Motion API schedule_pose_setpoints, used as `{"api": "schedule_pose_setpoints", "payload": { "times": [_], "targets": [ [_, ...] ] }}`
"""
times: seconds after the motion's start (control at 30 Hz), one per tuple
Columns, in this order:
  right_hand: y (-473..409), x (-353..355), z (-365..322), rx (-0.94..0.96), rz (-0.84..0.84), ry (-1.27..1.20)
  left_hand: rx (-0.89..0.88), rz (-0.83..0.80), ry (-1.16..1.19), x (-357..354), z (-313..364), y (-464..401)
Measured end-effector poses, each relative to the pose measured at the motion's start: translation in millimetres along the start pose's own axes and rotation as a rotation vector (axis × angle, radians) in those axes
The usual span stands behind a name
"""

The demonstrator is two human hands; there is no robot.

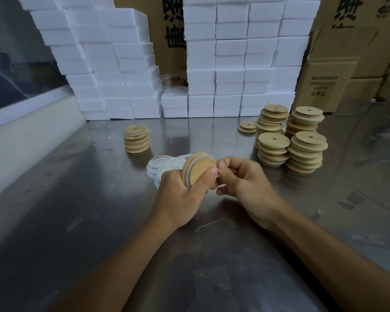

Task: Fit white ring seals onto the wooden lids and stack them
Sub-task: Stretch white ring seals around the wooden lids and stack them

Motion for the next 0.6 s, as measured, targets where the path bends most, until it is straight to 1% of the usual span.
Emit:
{"api": "schedule_pose_setpoints", "payload": {
  "times": [0.17,0.23,0.3,0.37,0.43,0.53,0.6],
  "targets": [
    [1,-8,9,-0.08,0.016,-0.027,-0.068,0.002,-0.039,-1,2,1],
    [0,-7,12,-0.064,0.078,-0.026,-0.077,0.012,-0.039,-1,4,0],
    [-2,-3,13,-0.025,0.176,-0.024,-0.088,0.046,-0.048,3,7,-2],
    [-2,4,11,0.057,0.266,0.052,-0.096,0.081,-0.073,6,7,-6],
    [-2,8,3,0.189,0.303,0.205,-0.037,0.062,-0.074,3,4,-8],
    [3,9,-9,0.374,0.291,0.405,0.069,-0.015,-0.095,-2,-3,-7],
    [5,6,-15,0.461,0.275,0.539,0.066,-0.016,-0.175,-3,-5,-6]
  ]
}}
Point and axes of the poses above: each hand's wrist, its own y-axis away from the middle knuckle, its own x-axis out of the back of the hand, z = x × y, the point moved 5 cm from there along -y, towards the middle knuckle, and after that the axes turned 11 degrees about -y, right-handed, at the moved point
